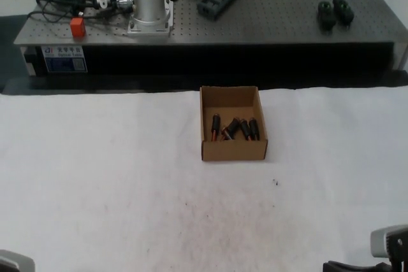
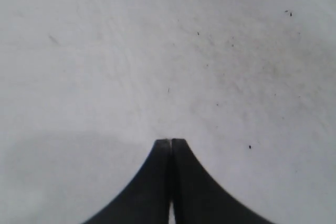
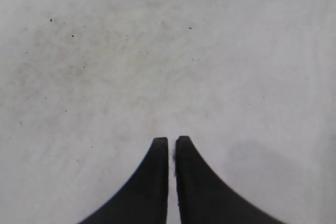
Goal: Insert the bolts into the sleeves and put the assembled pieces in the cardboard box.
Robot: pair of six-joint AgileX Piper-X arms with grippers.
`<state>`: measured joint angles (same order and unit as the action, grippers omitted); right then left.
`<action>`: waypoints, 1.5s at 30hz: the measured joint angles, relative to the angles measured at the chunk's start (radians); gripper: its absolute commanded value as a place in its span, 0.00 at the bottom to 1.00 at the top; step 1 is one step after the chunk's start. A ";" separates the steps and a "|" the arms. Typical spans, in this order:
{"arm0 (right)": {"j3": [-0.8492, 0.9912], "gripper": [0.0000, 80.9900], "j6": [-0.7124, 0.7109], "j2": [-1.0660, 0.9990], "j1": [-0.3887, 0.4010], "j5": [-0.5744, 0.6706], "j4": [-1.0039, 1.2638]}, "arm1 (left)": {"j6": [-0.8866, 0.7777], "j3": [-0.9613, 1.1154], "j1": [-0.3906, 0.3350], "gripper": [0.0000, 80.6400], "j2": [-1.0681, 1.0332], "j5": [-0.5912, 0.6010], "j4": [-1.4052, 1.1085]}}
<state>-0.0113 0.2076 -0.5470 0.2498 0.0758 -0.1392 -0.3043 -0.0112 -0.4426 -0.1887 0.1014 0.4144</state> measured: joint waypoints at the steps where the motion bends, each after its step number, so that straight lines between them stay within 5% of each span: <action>1: 0.000 0.07 -0.003 0.000 0.000 -0.004 0.001 | 0.000 0.000 0.000 0.01 0.000 0.000 0.000; 27: 0.000 0.07 0.013 0.004 0.000 -0.014 0.001 | -0.053 0.000 0.000 0.01 0.000 0.000 0.000; 45: 0.000 0.07 0.013 0.355 0.000 -0.014 0.001 | -0.053 0.000 0.000 0.01 0.005 0.000 0.081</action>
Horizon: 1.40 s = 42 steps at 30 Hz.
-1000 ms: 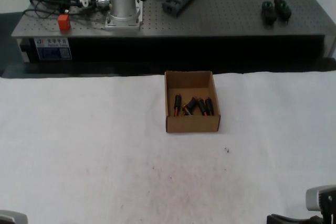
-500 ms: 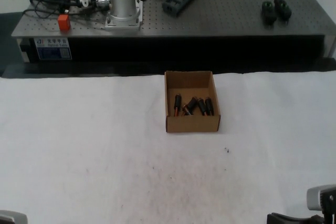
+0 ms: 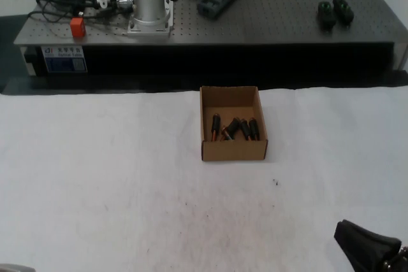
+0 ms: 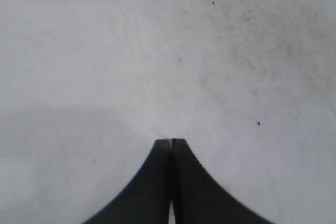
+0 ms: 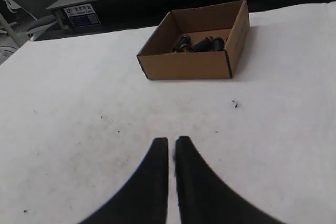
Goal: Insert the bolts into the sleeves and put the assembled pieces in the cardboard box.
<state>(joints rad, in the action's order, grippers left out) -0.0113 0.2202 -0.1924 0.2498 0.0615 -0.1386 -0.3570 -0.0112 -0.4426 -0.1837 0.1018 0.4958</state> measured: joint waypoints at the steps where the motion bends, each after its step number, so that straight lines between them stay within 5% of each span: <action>1: 0.000 0.07 0.000 0.006 0.000 0.000 0.000 | 0.000 0.000 0.000 0.01 0.000 0.000 0.000; 34: 0.000 0.07 0.000 0.064 0.000 0.000 0.000 | 0.000 0.000 0.000 0.01 0.000 0.000 0.000; 42: 0.000 0.07 0.001 0.064 0.000 0.000 -0.208 | 0.000 0.000 0.000 0.01 0.000 0.000 0.000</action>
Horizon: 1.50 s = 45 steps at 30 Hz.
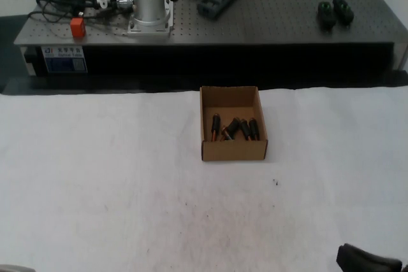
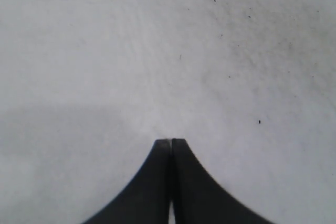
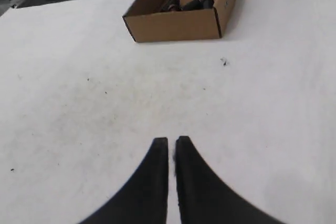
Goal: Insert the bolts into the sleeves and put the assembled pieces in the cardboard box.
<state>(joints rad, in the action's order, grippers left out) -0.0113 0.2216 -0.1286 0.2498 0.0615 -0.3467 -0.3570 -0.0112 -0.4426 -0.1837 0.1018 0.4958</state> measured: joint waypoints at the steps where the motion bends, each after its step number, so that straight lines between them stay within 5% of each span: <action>1: 0.000 0.07 0.000 0.000 0.000 0.000 -0.027 | 0.000 0.000 0.000 0.01 0.000 0.000 0.000; 45: 0.000 0.07 0.000 0.000 0.000 0.000 -0.166 | 0.000 0.000 0.000 0.01 0.000 0.000 0.000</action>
